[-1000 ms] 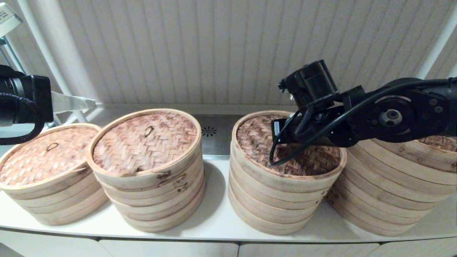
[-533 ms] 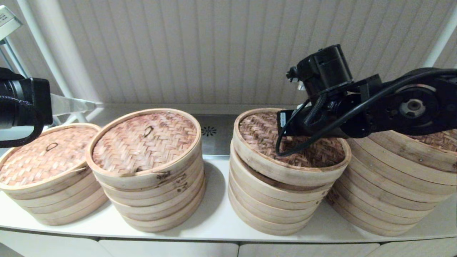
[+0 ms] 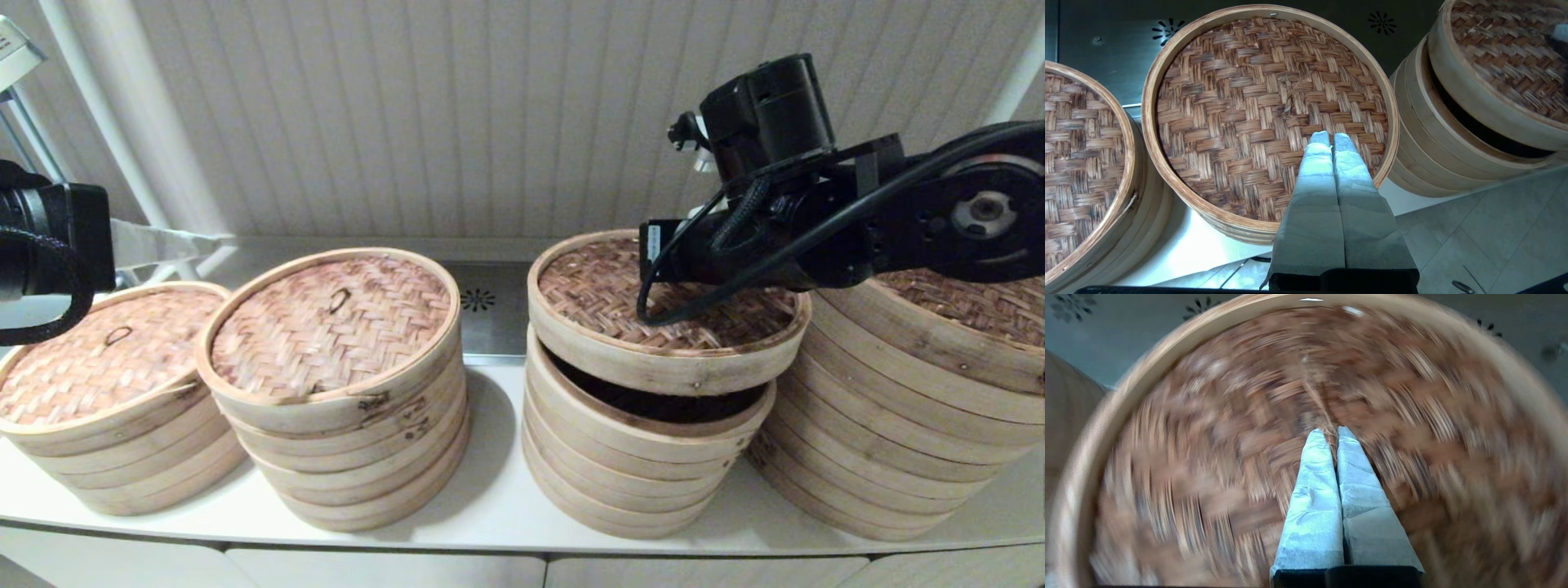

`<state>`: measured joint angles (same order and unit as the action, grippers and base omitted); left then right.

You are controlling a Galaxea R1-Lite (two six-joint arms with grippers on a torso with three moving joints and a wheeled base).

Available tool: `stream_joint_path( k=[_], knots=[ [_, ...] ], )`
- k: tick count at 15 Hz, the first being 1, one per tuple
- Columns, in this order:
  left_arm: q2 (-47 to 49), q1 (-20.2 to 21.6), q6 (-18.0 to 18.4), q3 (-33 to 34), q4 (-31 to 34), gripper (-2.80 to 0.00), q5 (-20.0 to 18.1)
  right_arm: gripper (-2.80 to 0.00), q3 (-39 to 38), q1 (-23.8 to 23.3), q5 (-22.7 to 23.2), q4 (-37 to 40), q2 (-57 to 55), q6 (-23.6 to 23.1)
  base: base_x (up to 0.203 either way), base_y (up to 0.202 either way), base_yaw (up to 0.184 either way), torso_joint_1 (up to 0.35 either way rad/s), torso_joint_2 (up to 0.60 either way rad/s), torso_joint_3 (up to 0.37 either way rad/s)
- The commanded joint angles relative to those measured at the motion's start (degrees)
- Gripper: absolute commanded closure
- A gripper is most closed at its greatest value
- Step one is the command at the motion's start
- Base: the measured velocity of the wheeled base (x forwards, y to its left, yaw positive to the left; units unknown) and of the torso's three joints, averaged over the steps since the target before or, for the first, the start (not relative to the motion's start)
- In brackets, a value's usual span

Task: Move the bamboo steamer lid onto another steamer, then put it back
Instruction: Put the steamer

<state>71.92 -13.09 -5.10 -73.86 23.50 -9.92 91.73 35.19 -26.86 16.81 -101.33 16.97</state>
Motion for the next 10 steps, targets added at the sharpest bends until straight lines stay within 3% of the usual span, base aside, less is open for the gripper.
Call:
stream_joint_path(
  k=[1, 8, 10],
  knots=[
    [-0.38, 0.0, -0.09, 0.11, 0.14, 0.0, -0.1, 0.0, 1.67, 0.15, -0.75, 0.13, 0.86, -0.23, 0.0, 0.0, 0.0, 0.0, 0.0, 0.0],
    [-0.99, 0.0, 0.09, 0.41, 0.14, 0.0, -0.01, 0.0, 9.74, -0.47, -2.32, 3.19, 3.24, -3.89, 0.0, 0.0, 0.0, 0.0, 0.0, 0.0],
    [-0.99, 0.0, 0.0, 0.74, 0.14, 0.0, -0.1, 0.0, 9.4, -3.08, -2.32, 3.43, 4.81, -4.22, 0.0, 0.0, 0.0, 0.0, 0.0, 0.0]
  ],
)
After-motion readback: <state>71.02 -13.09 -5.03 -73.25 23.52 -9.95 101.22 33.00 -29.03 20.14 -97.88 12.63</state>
